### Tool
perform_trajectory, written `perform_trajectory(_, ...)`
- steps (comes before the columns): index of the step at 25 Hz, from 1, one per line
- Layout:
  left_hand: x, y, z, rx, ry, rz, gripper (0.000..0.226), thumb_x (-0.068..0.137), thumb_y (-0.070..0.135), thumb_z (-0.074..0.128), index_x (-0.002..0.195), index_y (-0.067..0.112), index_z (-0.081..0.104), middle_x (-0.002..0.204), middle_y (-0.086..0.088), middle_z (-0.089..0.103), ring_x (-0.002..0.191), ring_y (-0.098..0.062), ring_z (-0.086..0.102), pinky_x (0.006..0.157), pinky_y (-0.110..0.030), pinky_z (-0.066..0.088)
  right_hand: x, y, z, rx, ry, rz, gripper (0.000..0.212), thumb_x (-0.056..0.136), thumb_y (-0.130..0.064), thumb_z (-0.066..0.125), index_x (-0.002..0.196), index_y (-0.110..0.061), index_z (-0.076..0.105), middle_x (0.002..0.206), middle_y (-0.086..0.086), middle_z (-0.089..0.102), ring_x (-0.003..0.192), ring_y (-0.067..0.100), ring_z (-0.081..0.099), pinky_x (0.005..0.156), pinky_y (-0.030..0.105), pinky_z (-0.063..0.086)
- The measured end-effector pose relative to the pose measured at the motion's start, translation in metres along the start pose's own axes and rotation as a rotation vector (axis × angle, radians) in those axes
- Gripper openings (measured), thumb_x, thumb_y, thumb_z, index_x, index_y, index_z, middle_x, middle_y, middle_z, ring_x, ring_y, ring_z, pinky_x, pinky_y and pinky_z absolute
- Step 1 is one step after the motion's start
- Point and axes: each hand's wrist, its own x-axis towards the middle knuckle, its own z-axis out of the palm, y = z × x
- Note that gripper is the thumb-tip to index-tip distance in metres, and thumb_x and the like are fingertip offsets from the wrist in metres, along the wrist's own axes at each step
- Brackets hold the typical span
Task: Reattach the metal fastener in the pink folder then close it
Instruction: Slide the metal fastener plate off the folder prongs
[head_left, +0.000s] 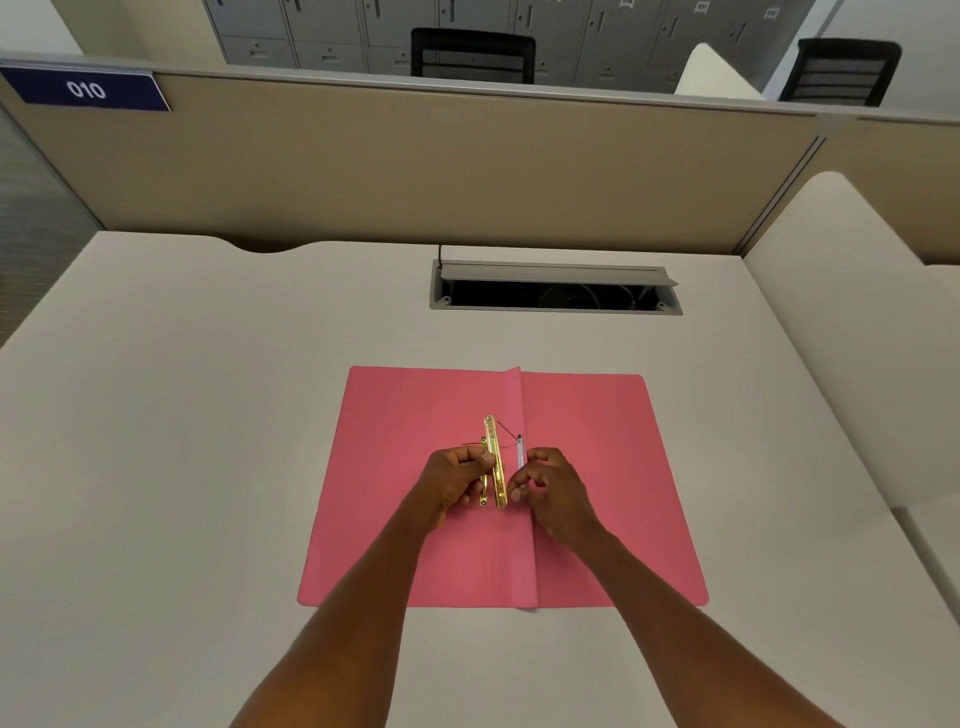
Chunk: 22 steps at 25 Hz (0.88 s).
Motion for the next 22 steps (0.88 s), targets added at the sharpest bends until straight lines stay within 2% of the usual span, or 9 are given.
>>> perform_trajectory(3, 0.0, 0.0, 0.001, 0.013, 0.002, 0.002, 0.01, 0.092, 0.024, 0.068, 0.095, 0.017, 0.073, 0.078, -0.018, 0.063, 0.049, -0.011, 0.048, 0.043, -0.019, 0.039, 0.0, 0.0, 0.0, 0.006, 0.007, 0.005, 0.014, 0.074, -0.02, 0.076, 0.076, -0.033, 0.074, 0.123, -0.007, 0.055, 0.112, 0.017, 0.055, 0.094, 0.043, 0.05)
perform_trajectory(6, 0.001, 0.0, 0.002, 0.011, 0.017, 0.005, 0.008, 0.092, 0.023, 0.067, 0.095, 0.018, 0.073, 0.078, -0.017, 0.063, 0.047, -0.009, 0.049, 0.044, -0.02, 0.038, -0.001, -0.001, -0.002, 0.037, -0.016, 0.004, 0.026, 0.074, -0.017, 0.076, 0.072, -0.041, 0.07, 0.123, -0.008, 0.054, 0.114, 0.016, 0.054, 0.096, 0.041, 0.049)
perform_trajectory(11, 0.003, 0.0, 0.004, 0.01, 0.018, 0.013, 0.009, 0.092, 0.022, 0.067, 0.097, 0.017, 0.073, 0.076, -0.016, 0.063, 0.045, -0.008, 0.049, 0.043, -0.019, 0.038, -0.002, -0.003, -0.006, 0.084, -0.035, -0.007, 0.02, 0.078, -0.014, 0.074, 0.082, -0.033, 0.074, 0.122, -0.006, 0.054, 0.113, 0.013, 0.054, 0.095, 0.035, 0.049)
perform_trajectory(13, 0.004, 0.001, 0.004, 0.006, 0.018, 0.012, 0.011, 0.093, 0.022, 0.067, 0.099, 0.016, 0.073, 0.078, -0.017, 0.064, 0.045, -0.008, 0.049, 0.042, -0.019, 0.038, 0.001, -0.004, -0.012, 0.108, 0.022, -0.028, 0.021, 0.082, -0.012, 0.07, 0.086, -0.032, 0.07, 0.12, -0.004, 0.055, 0.106, 0.013, 0.057, 0.092, 0.031, 0.05)
perform_trajectory(15, 0.004, 0.001, 0.005, 0.002, 0.015, 0.009, 0.012, 0.093, 0.022, 0.067, 0.1, 0.016, 0.073, 0.079, -0.017, 0.065, 0.044, -0.008, 0.05, 0.041, -0.019, 0.038, 0.008, -0.005, -0.017, 0.084, 0.131, -0.064, 0.019, 0.082, -0.01, 0.067, 0.091, -0.026, 0.067, 0.113, -0.003, 0.058, 0.096, 0.011, 0.058, 0.088, 0.034, 0.052)
perform_trajectory(17, 0.004, 0.001, 0.005, -0.001, 0.012, 0.005, 0.011, 0.093, 0.022, 0.066, 0.1, 0.015, 0.072, 0.079, -0.017, 0.065, 0.043, -0.007, 0.05, 0.041, -0.018, 0.038, 0.022, -0.009, -0.021, 0.046, 0.173, -0.074, 0.021, 0.082, -0.008, 0.067, 0.097, -0.022, 0.067, 0.108, -0.003, 0.062, 0.094, 0.011, 0.057, 0.086, 0.034, 0.051)
perform_trajectory(22, 0.003, 0.004, 0.006, -0.022, -0.002, -0.012, 0.011, 0.094, 0.02, 0.066, 0.099, 0.014, 0.072, 0.071, -0.012, 0.066, 0.041, -0.007, 0.051, 0.041, -0.019, 0.039, 0.063, -0.018, -0.015, -0.072, 0.068, -0.029, 0.026, 0.082, -0.023, 0.074, 0.107, -0.03, 0.071, 0.12, -0.003, 0.065, 0.11, 0.02, 0.054, 0.093, 0.037, 0.045)
